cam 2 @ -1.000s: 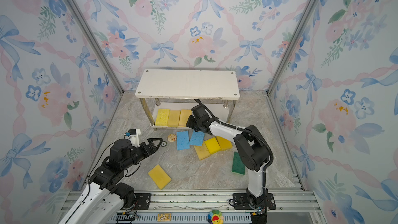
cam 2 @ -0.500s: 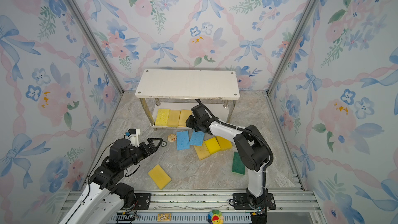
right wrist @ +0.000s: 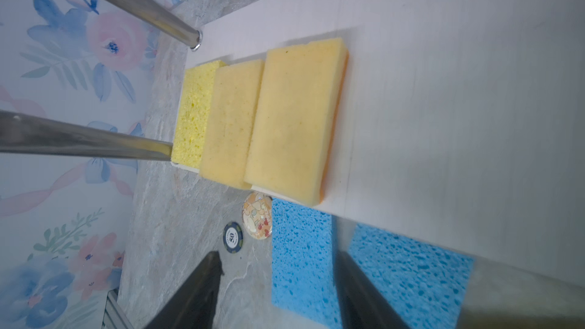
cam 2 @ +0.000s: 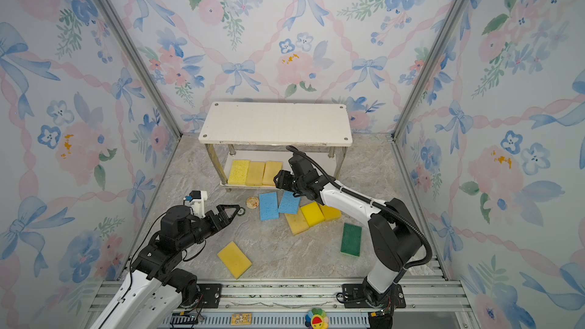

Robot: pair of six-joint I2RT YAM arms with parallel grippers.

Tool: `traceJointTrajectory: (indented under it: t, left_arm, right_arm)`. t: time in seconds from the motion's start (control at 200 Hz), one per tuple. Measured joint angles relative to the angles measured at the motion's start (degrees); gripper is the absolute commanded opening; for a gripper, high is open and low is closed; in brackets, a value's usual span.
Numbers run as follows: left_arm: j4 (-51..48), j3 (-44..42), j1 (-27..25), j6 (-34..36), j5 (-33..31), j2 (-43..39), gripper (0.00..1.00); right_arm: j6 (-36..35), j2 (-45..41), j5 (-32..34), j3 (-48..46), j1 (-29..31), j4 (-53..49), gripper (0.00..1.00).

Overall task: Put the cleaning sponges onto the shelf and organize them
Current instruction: 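Withdraw the right gripper and move it to the green-backed yellow sponge near the robot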

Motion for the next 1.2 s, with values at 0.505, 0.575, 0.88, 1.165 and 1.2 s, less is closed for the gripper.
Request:
traceJointTrajectory:
  t: [0.505, 0.575, 0.88, 1.165, 1.2]
  left_arm:
    - [-3.21, -7.23, 0.31, -5.53, 0.22, -7.37, 0.98]
    - [-4.68, -7.23, 0.44, -5.90, -1.16, -8.11, 0.98]
    - [-11.13, -5.07, 0.44, -5.92, -6.49, -8.15, 0.98]
    - [-12.04, -5.01, 0.55, -5.95, -7.02, -9.42, 0.98]
    - [-12.04, -5.01, 0.59, -5.92, -7.02, -9.49, 0.98]
  right_arm:
    - [-18.12, -4.92, -9.03, -5.46, 26.80, -13.42, 0.85]
    - [-18.10, -3.26, -8.59, -5.49, 28.63, -12.68, 0.85]
    - [-17.73, 8.76, -4.50, -2.69, 33.62, -11.26, 0.82]
    - [-16.04, 13.31, -0.98, 0.42, 33.90, -10.51, 0.74]
    - [-15.78, 13.70, -0.81, 0.79, 33.90, -10.29, 0.73]
